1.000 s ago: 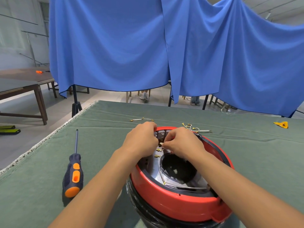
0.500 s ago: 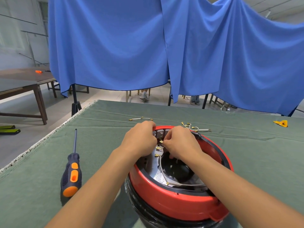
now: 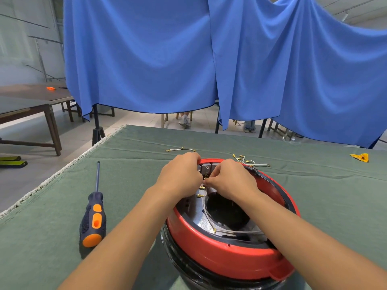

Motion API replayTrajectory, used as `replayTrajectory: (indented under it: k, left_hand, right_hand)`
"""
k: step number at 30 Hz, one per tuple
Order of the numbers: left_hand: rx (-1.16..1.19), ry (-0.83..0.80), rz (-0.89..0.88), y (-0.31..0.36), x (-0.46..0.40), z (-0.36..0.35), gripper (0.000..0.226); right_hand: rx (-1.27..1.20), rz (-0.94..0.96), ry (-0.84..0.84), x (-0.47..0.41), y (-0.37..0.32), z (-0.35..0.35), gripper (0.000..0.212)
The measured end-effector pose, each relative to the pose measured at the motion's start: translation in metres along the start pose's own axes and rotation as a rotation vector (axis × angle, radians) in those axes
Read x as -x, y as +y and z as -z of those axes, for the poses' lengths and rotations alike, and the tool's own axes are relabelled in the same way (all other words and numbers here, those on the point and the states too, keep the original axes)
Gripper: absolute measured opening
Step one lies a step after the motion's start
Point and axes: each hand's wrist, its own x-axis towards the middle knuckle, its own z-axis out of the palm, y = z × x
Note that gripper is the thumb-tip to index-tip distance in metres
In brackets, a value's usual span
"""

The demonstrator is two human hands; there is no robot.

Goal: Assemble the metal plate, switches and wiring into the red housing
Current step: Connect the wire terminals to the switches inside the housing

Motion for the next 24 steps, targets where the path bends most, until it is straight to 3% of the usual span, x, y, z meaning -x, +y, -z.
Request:
replayTrajectory:
  k: [9,24]
  left_hand:
    - [-0.010,0.014,-0.010,-0.0005,-0.0005,-0.0003,0.035]
    - [-0.011,0.002,-0.019,0.0001,-0.0004,0.0002,0.031]
  right_hand:
    - [0.092,0.077,0.107,0.0017,-0.0013,-0.0001,0.016]
    - [0.134,0.093,0.127,0.0027,-0.0045,-0.0026,0.017]
